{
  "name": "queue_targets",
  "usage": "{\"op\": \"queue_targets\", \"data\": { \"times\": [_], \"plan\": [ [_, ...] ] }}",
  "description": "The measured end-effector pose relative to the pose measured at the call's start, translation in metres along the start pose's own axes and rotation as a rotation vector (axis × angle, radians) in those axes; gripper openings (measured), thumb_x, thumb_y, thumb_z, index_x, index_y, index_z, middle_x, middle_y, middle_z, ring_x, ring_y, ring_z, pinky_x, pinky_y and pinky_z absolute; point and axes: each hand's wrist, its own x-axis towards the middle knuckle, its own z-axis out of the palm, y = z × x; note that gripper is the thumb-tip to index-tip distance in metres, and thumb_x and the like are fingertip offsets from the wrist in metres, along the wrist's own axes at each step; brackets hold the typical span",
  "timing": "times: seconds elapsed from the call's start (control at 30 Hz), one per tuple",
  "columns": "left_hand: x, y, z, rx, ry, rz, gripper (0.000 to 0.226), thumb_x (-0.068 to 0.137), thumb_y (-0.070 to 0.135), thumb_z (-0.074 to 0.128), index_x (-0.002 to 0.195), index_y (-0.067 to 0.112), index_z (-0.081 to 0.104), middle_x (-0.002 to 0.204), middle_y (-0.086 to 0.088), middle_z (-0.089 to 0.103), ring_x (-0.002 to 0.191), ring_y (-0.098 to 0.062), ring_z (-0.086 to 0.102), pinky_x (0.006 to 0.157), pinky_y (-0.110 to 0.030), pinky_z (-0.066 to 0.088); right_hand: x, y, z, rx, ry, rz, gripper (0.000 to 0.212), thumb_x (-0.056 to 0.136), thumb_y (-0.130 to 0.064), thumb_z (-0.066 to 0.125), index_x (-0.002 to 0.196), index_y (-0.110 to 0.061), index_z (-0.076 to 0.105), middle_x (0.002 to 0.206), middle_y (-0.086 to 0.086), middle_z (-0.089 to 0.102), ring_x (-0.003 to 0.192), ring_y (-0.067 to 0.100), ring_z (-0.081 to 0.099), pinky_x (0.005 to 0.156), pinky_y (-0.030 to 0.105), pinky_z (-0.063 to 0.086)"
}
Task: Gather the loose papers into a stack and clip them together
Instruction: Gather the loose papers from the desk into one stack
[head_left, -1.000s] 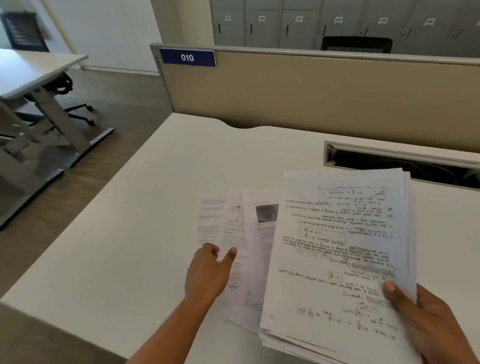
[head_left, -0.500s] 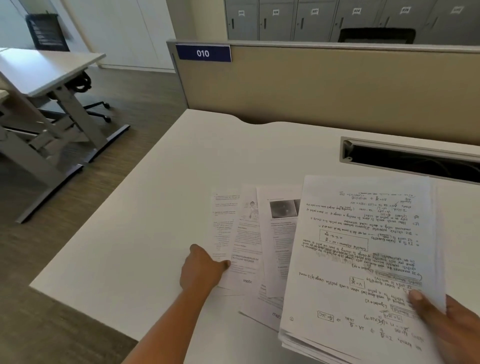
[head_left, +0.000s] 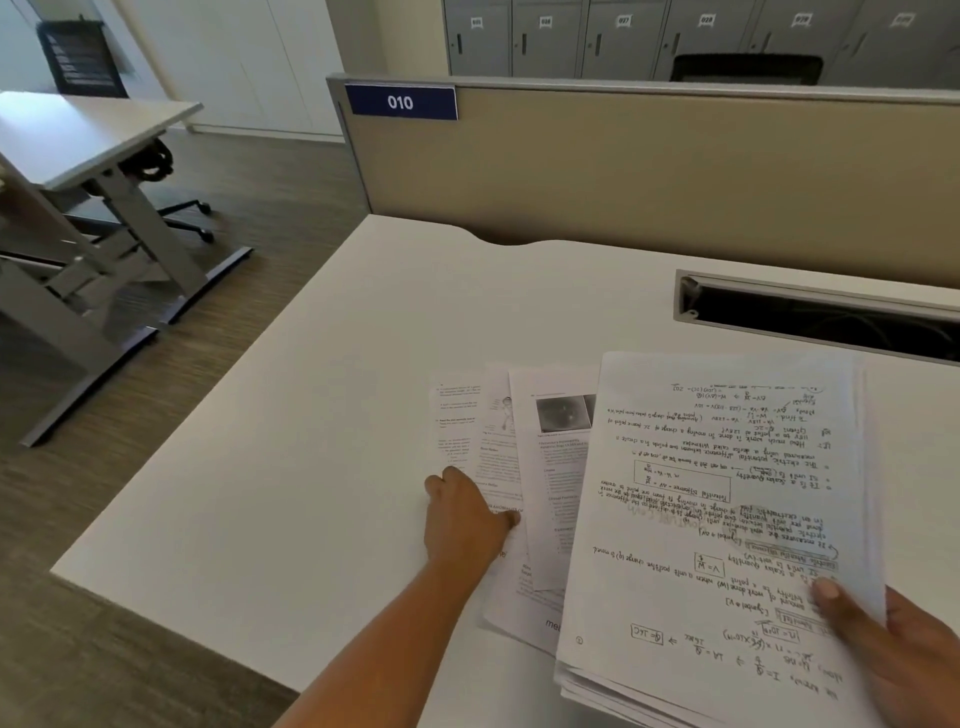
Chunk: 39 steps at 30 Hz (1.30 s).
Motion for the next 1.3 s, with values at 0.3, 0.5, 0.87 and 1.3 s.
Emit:
{"op": "queue_targets", "data": {
  "times": [0.3,0.5,0.87,1.3],
  "plan": [
    [0.014,-0.002,-0.008,-0.066,-0.138,-0.042,0.027,0.08,0.029,0.08,0.07,0.021,0.056,0.085,0.002,0.069,0.076,-0.018,0.066,0.053,-0.022,0.046,-0.004,0.006,-0.006,-0.078,0.047,-0.015,0.013,0.081,-0.028,0.072,0.086,-0.017,0.073,0.058,-0.003,0.075,0.055,0.022,0.071,0.071,0.032,0.053],
    [0.016,0.001,-0.02,-0.094,-0.12,0.041,0.044,0.093,0.033,0.065,0.057,0.017,0.046,0.076,-0.002,0.072,0.068,-0.02,0.066,0.058,-0.026,0.044,0.0,0.006,-0.011,-0.015,0.011,-0.013,0.02,0.078,-0.032,0.074,0.087,-0.014,0.07,0.058,-0.006,0.075,0.058,0.016,0.074,0.056,0.03,0.06],
    [-0.005,-0.04,-0.128,-0.311,0.248,0.108,0.021,0.099,0.013,0.057,0.108,0.014,0.076,0.086,-0.007,0.074,0.074,-0.022,0.068,0.064,-0.027,0.048,0.006,0.004,-0.015,-0.055,0.008,-0.049,0.011,0.093,-0.013,0.059,0.096,-0.008,0.068,0.058,-0.005,0.075,0.046,0.009,0.07,0.043,0.019,0.05],
    [-0.069,0.009,-0.12,-0.992,-0.184,0.061,0.019,0.094,0.008,0.06,0.105,0.005,0.075,0.097,-0.016,0.081,0.083,-0.035,0.078,0.074,-0.041,0.065,0.023,0.006,0.015,0.1,-0.052,-0.009,0.021,0.093,-0.012,0.059,0.108,-0.004,0.07,0.093,0.016,0.079,0.081,0.033,0.076,0.066,0.039,0.062]
  ]
}}
